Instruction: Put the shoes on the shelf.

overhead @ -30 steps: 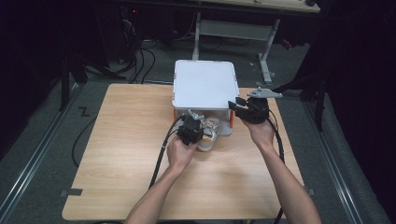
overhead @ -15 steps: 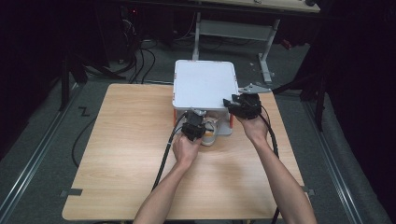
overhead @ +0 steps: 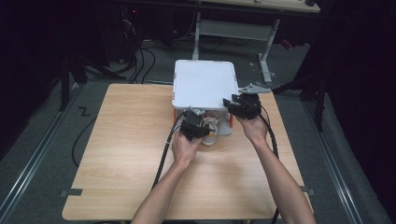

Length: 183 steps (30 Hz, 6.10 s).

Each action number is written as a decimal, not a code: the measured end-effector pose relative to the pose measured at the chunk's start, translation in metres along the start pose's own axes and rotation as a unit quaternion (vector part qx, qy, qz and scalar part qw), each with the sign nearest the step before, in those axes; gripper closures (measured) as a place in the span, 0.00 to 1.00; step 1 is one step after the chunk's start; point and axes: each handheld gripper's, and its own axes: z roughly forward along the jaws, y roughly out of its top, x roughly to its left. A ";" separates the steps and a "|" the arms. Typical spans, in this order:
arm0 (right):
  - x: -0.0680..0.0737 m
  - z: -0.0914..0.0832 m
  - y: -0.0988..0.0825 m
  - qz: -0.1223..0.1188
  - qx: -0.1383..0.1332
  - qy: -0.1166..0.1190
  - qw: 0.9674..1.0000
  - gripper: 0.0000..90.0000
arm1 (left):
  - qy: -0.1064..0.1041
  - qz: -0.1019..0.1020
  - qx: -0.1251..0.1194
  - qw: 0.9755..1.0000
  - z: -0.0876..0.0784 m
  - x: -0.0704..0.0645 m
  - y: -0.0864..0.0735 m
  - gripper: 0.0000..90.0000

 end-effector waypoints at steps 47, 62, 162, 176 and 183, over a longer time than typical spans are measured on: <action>0.004 0.001 0.000 -0.006 -0.001 -0.005 1.000 0.60 | 0.084 -0.074 0.068 0.991 0.007 -0.012 -0.033 0.18; 0.005 0.000 0.000 -0.009 0.000 -0.006 1.000 0.60 | 0.067 -0.010 0.054 0.996 -0.019 -0.034 -0.044 0.30; -0.022 -0.098 -0.081 0.070 -0.015 0.025 0.997 0.51 | -0.050 -0.010 -0.090 0.995 -0.126 0.084 -0.066 0.34; -0.014 -0.101 -0.135 0.100 0.011 0.042 0.994 0.51 | -0.050 -0.039 -0.068 0.996 -0.124 0.099 -0.108 0.34; -0.011 -0.087 -0.160 0.117 0.039 0.035 0.992 0.50 | -0.046 -0.042 -0.049 0.997 -0.116 0.102 -0.116 0.34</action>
